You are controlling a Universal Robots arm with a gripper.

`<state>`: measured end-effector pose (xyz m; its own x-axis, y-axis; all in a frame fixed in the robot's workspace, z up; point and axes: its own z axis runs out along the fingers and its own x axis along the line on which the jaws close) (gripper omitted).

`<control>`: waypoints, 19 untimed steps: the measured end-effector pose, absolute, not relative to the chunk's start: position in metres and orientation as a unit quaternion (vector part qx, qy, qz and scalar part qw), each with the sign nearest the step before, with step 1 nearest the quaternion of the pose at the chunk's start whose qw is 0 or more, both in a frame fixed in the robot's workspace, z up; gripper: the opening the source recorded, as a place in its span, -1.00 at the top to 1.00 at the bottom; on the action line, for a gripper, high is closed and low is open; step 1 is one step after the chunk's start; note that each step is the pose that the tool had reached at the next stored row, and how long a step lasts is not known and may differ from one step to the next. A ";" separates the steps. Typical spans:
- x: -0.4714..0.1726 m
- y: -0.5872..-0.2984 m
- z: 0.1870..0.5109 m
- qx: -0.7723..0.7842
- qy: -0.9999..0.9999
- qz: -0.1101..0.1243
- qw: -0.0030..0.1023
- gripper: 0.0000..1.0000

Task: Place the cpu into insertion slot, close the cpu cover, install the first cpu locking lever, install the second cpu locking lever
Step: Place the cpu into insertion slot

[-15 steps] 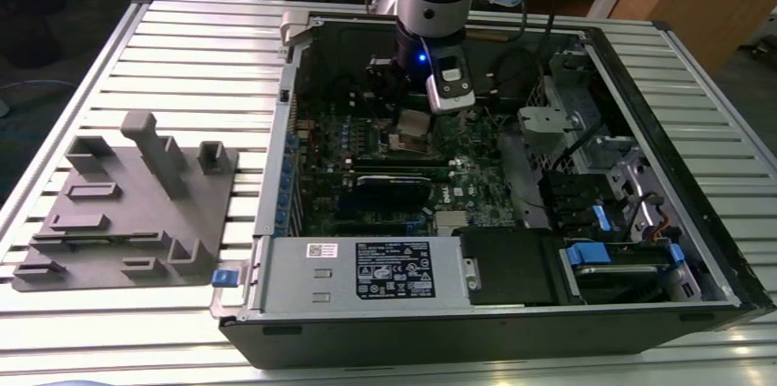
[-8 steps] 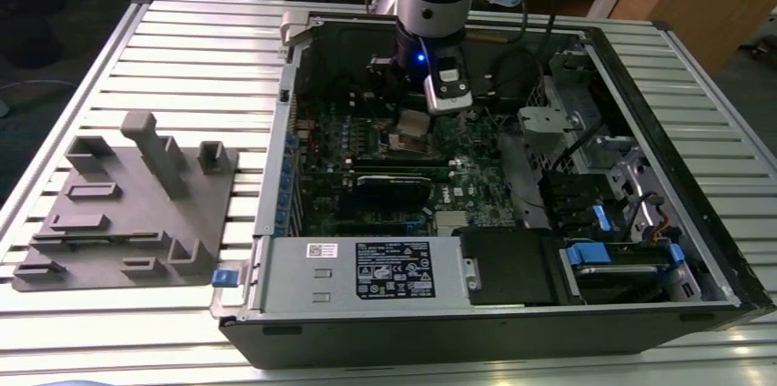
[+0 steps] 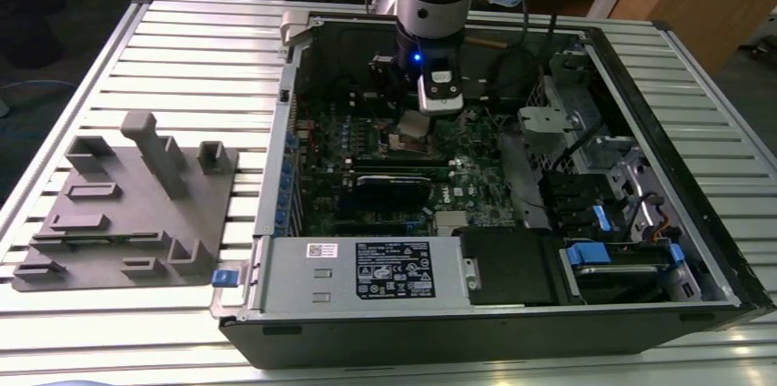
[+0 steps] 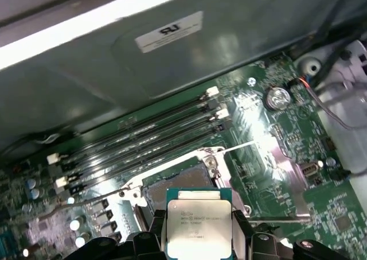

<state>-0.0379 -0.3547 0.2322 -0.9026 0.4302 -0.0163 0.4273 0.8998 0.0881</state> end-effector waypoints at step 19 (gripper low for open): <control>-0.038 -0.355 0.232 0.378 0.925 0.035 0.025 -0.07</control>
<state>-0.0379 -0.3547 0.2316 -0.7125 0.7014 -0.0200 0.6979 0.7113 0.0842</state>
